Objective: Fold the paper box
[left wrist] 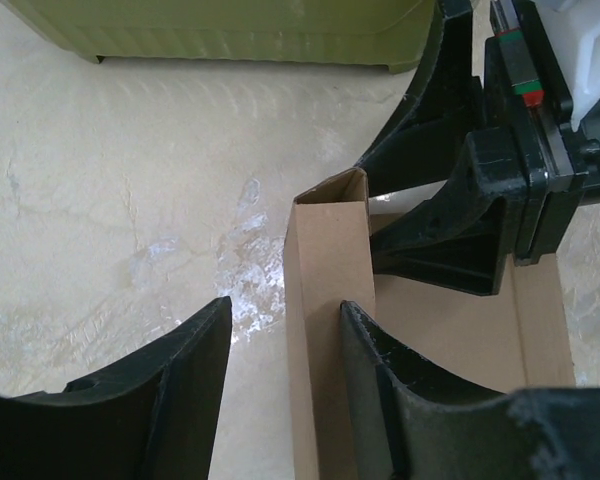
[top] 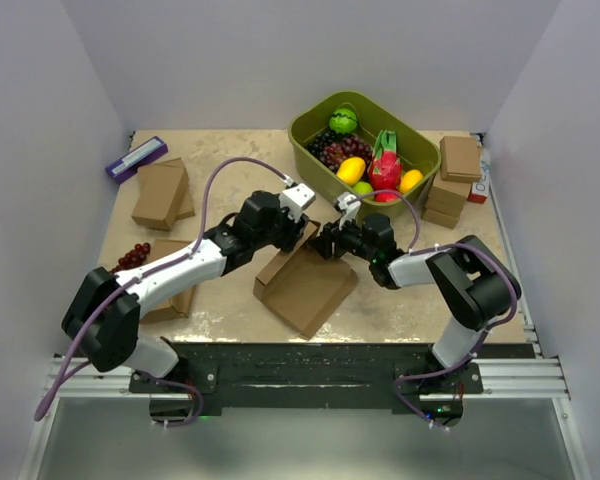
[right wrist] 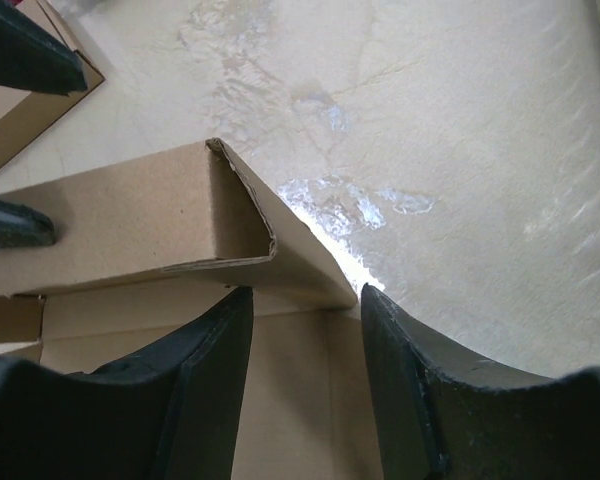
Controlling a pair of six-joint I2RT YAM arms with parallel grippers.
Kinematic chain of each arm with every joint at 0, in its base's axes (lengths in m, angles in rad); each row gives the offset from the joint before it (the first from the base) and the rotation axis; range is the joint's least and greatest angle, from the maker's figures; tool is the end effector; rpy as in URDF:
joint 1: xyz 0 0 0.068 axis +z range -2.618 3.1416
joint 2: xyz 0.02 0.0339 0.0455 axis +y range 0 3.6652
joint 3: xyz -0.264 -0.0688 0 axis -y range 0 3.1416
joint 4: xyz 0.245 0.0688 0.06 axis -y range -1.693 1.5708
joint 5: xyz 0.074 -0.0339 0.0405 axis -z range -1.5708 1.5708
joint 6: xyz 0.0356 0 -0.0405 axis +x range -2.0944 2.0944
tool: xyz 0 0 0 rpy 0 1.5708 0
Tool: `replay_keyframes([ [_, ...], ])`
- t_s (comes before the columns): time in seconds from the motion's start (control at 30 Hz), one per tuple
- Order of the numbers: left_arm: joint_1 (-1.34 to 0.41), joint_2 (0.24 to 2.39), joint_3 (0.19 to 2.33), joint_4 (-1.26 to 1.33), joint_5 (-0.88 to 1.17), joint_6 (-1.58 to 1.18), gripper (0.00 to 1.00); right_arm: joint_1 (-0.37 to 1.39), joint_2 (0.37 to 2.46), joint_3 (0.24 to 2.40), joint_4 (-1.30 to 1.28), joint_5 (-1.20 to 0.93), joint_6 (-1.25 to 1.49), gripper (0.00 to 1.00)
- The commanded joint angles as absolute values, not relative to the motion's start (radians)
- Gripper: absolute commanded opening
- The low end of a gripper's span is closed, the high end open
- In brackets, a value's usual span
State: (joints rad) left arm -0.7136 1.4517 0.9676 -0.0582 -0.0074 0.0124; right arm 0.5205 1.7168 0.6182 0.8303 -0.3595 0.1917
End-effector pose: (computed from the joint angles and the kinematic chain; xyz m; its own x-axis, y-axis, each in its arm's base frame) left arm 0.2476 -0.2140 0.2581 -0.3821 0.3472 -0.8564 0.6545 0.7559 0.0144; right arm 0.2773 0.1734 0.1553 -0.3705 -0.0068 -0.9288 -0.7021 0.6567 0.2753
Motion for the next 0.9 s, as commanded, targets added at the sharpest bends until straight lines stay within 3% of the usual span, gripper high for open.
replay_keyframes([
  [0.0, -0.712, 1.486, 0.950, -0.110, 0.026, 0.038, 0.52, 0.518, 1.739, 0.684, 0.954, -0.377, 0.153, 0.55],
  [0.17, -0.709, 1.489, 0.950, -0.109, 0.029, 0.040, 0.51, 0.518, 1.764, 0.704, 0.983, -0.393, 0.150, 0.64],
  [0.27, -0.706, 1.493, 0.956, -0.110, 0.023, 0.034, 0.52, 0.520, 1.769, 0.709, 0.983, -0.406, 0.158, 0.61],
  [0.4, -0.701, 1.470, 0.965, -0.110, 0.002, 0.018, 0.74, 0.520, 1.772, 0.704, 0.973, -0.405, 0.166, 0.60],
  [0.5, -0.699, 1.459, 0.976, -0.126, 0.000, 0.008, 0.78, 0.520, 1.779, 0.704, 0.963, -0.402, 0.176, 0.59],
  [0.73, -0.700, 1.453, 1.009, -0.230, -0.119, -0.063, 0.80, 0.518, 1.769, 0.693, 0.936, -0.379, 0.201, 0.59],
  [0.87, -0.701, 1.454, 1.005, -0.275, -0.094, -0.060, 0.76, 0.520, 1.729, 0.673, 0.910, -0.371, 0.218, 0.62],
])
